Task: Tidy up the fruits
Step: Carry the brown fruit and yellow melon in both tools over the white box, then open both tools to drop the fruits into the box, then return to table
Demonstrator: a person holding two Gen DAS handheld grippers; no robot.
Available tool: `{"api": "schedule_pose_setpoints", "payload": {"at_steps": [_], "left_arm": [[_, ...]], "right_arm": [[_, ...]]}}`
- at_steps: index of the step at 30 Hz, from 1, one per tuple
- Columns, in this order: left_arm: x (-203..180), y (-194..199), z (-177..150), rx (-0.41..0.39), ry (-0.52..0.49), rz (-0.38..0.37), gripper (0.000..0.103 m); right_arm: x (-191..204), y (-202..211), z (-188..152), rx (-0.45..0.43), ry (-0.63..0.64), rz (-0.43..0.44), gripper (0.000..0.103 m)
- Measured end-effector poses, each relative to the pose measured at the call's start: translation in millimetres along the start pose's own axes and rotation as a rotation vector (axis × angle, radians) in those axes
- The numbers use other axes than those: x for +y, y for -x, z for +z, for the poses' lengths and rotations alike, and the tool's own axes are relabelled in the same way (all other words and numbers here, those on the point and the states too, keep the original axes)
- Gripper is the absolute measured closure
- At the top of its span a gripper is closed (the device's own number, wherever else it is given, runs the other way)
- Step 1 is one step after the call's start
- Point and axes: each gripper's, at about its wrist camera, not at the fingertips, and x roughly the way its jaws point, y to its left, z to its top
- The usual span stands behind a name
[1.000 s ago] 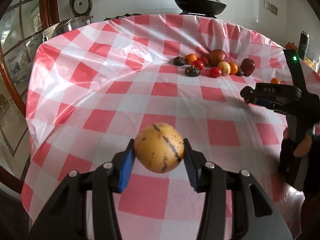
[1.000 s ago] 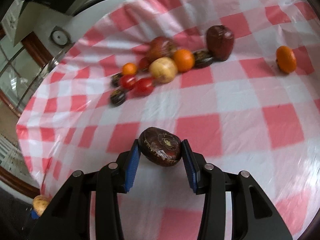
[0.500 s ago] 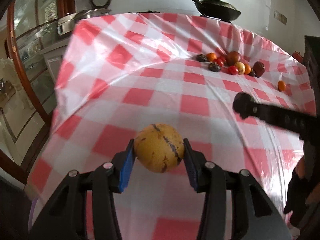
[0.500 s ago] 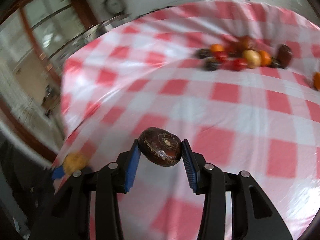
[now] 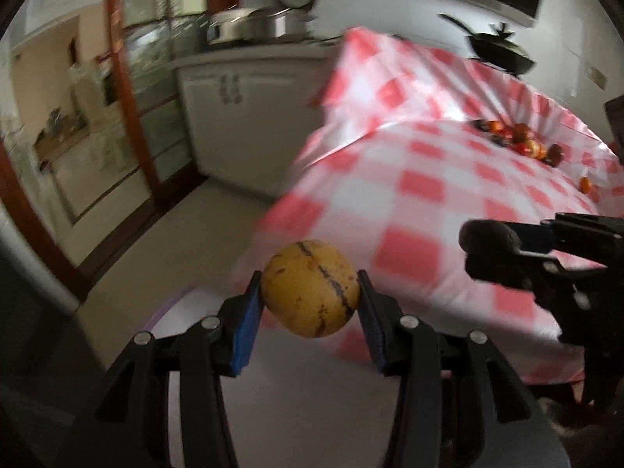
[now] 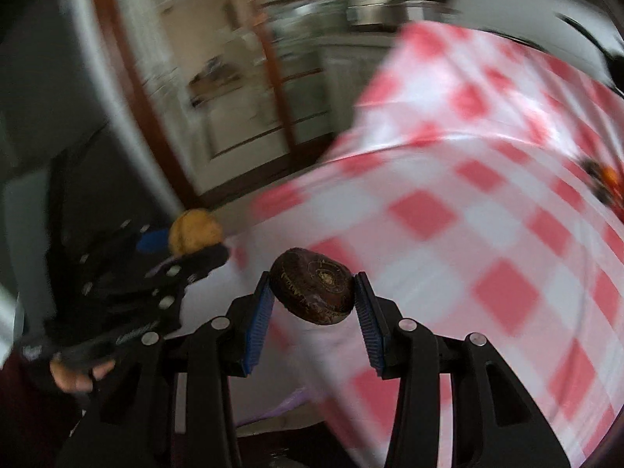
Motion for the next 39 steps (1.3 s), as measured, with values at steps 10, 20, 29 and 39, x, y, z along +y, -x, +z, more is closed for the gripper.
{"api": "schedule_pose_setpoints", "payload": {"at_steps": [10,20,29,39], "left_arm": [[77.6,-54.0,-78.0,0.244,0.133,0.108,0.056],[117.6,-112.5,-135.6,0.479,0.233,0.202,0.056],[118.0,-112.3,-133.4,0.488,0.241,0.27,0.028],[98.7,-53.1,-82.2,0.199,0.208,0.415,0.005]], "right_arm": [[113.3,-123.3,-52.0,0.338,0.353,0.084,0.061],[133.8,-204.9,-124.9,0.615,0.441,0.062,0.06],[128.1,-198.1,-121.3,0.591,0.416,0.098,0.033],[126.3,-110.0,-75.7,0.323,0.422,0.216,0.024]]}}
